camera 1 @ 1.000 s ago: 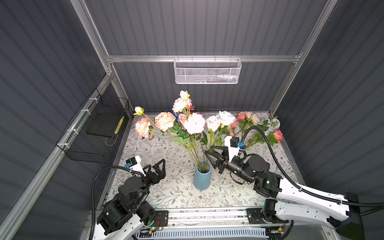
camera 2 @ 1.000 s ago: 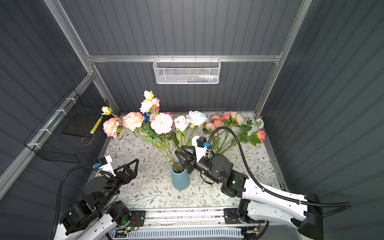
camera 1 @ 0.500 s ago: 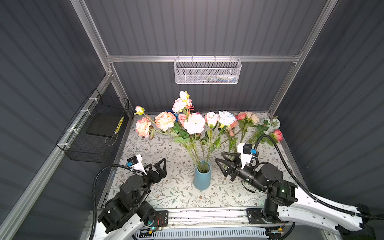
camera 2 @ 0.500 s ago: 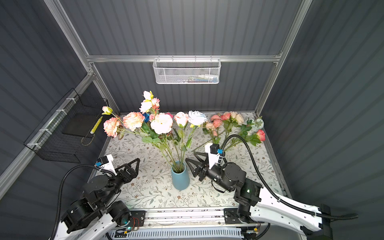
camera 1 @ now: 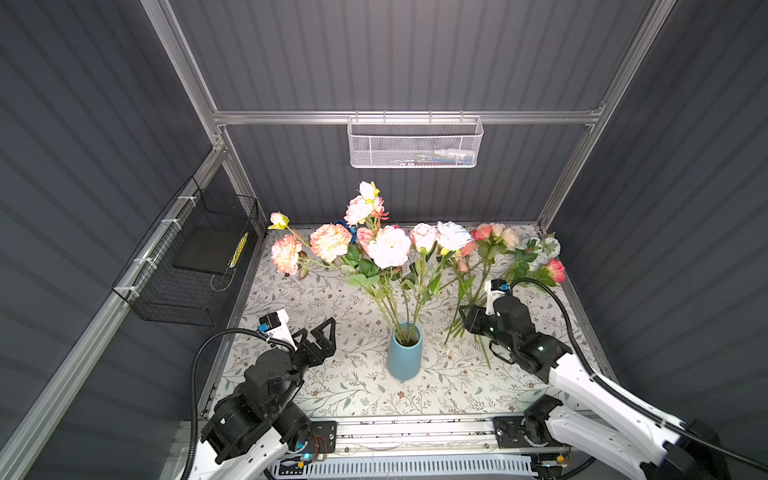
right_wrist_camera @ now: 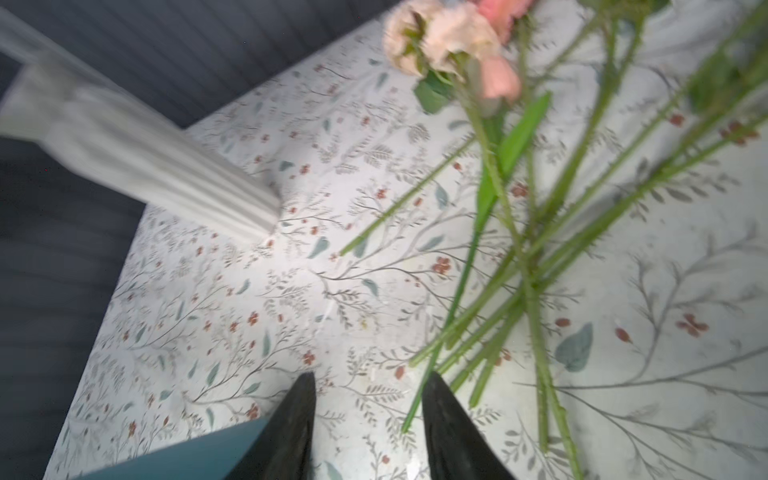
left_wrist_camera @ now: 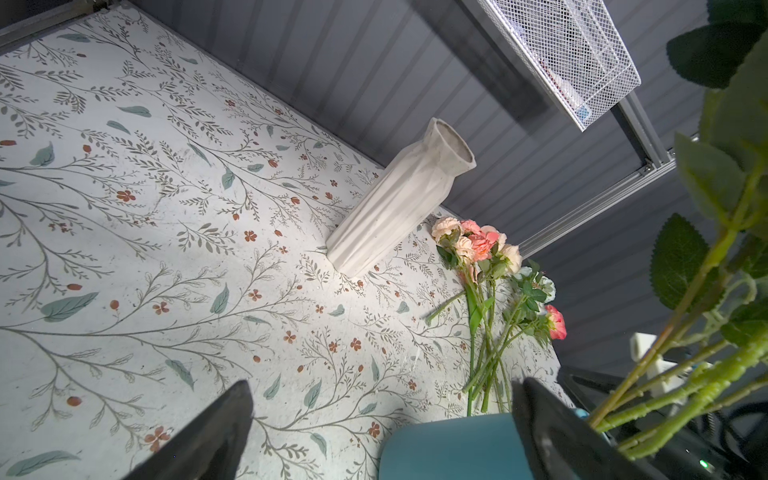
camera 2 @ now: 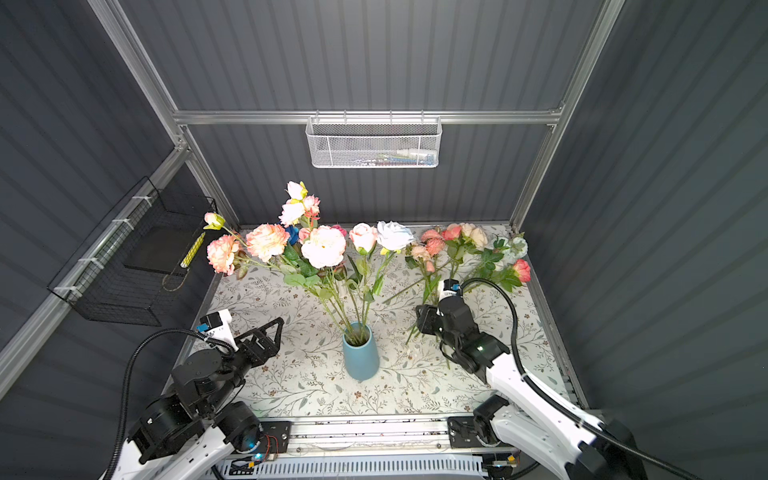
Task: Arrange the flowers into the vase
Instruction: 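Open the right gripper and move it back to the loose bunch, then grasp a white rose spray stem with the right gripper and lift it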
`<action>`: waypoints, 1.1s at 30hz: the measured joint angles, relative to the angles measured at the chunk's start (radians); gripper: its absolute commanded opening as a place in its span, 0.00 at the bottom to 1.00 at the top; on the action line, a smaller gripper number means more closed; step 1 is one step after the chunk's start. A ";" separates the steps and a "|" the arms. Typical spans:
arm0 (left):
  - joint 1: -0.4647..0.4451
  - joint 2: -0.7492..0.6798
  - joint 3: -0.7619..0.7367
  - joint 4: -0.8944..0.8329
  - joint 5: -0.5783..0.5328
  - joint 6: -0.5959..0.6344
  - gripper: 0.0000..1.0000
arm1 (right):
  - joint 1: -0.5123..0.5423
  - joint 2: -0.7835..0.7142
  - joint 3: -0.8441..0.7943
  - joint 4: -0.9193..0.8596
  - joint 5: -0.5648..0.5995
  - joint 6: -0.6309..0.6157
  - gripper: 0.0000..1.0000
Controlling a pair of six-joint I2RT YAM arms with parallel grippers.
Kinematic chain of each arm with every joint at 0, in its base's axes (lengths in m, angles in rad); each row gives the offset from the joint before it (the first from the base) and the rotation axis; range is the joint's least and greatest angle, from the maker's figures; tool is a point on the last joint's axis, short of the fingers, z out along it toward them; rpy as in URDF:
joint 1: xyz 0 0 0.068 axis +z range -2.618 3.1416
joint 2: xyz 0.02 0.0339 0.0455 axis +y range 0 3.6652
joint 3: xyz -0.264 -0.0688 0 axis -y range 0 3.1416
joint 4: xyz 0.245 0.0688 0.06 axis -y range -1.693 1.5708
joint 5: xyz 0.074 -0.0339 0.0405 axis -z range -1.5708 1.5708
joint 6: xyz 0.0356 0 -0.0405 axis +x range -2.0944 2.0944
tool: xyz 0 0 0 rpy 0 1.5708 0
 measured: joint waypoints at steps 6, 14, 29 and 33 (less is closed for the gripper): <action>0.000 0.000 0.000 -0.001 0.005 0.000 1.00 | -0.142 0.411 0.265 -0.133 -0.055 -0.106 0.40; 0.000 -0.006 -0.003 -0.002 0.008 -0.008 1.00 | -0.152 0.735 0.540 -0.278 0.031 -0.240 0.39; 0.000 -0.019 -0.008 -0.002 0.007 -0.008 1.00 | -0.153 0.903 0.688 -0.395 0.111 -0.332 0.10; 0.000 -0.019 -0.009 -0.002 0.007 -0.008 1.00 | -0.153 0.899 0.688 -0.396 0.099 -0.343 0.03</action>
